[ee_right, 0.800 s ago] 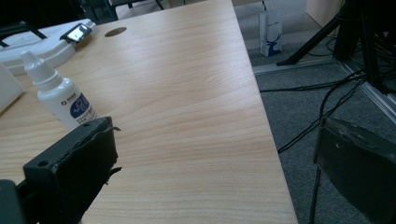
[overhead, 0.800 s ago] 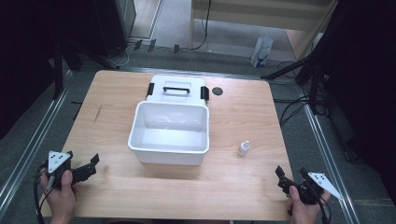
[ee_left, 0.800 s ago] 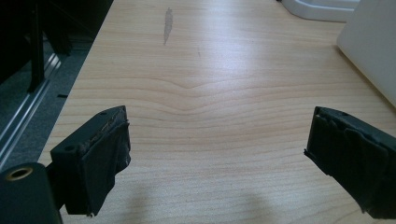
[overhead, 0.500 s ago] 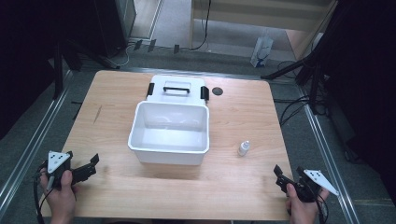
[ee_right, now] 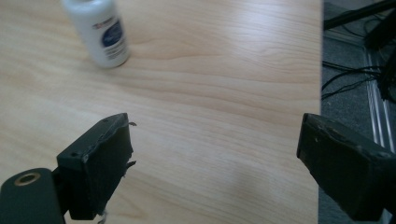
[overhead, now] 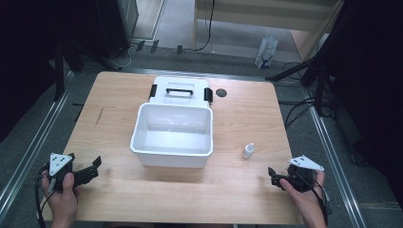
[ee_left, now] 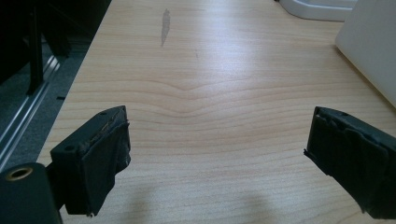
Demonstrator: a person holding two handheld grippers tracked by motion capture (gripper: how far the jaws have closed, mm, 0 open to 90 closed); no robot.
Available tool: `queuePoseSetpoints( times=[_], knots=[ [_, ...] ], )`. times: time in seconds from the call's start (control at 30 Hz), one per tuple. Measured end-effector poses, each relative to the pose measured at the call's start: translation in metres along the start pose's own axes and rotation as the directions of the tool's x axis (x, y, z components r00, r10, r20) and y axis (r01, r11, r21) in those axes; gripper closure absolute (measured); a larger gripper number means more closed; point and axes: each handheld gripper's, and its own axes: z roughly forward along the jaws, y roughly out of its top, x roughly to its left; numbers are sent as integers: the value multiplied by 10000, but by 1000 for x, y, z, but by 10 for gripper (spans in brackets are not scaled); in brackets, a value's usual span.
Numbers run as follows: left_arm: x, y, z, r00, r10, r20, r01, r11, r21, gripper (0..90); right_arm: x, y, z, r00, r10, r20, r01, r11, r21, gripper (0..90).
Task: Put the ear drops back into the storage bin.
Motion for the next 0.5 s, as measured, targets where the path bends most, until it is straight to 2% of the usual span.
queuePoseSetpoints(
  times=[0.03,0.07,0.1,0.13,0.27,0.3,0.33,0.37,0.4,0.43,0.47,0.5],
  knots=[
    [0,0,0,10000,46,-9,-46,10000,7,68,7,12,0,9970,-716,-297,736,9944,760,98],
    [0,0,0,10000,47,-9,-47,10000,6,68,9,17,1,9942,-1021,-350,1052,9893,1014,97],
    [0,0,0,10000,47,-9,-47,10000,6,68,9,17,1,9942,-1021,-350,1052,9893,1014,97],
    [0,0,0,10000,56,1,-56,10000,17,68,13,25,2,9894,-1377,-463,1430,9794,1423,97],
    [0,0,1,10000,29,0,-29,10000,3,68,19,43,6,9782,-1935,-753,2058,9510,2309,100],
    [0,0,1,10000,29,0,-29,10000,3,68,19,43,6,9782,-1935,-753,2058,9510,2309,100],
    [0,0,1,10000,26,2,-26,10000,2,68,22,50,9,9729,-2164,-820,2304,9391,2551,121],
    [0,0,1,10000,26,2,-26,10000,2,68,22,50,9,9729,-2164,-820,2304,9391,2551,121],
    [0,0,1,10000,46,-7,-46,10000,-1,68,23,52,10,9712,-2221,-867,2375,9335,2687,127],
    [0,0,1,10000,53,0,-53,10000,-3,68,25,56,11,9689,-2300,-910,2467,9246,2901,127],
    [0,0,1,10000,59,2,-59,10000,0,69,27,63,14,9623,-2517,-1032,2716,9094,3150,131],
    [0,0,1,10000,59,2,-59,10000,0,68,27,63,14,9623,-2517,-1032,2716,9094,3150,131]
  ],
)
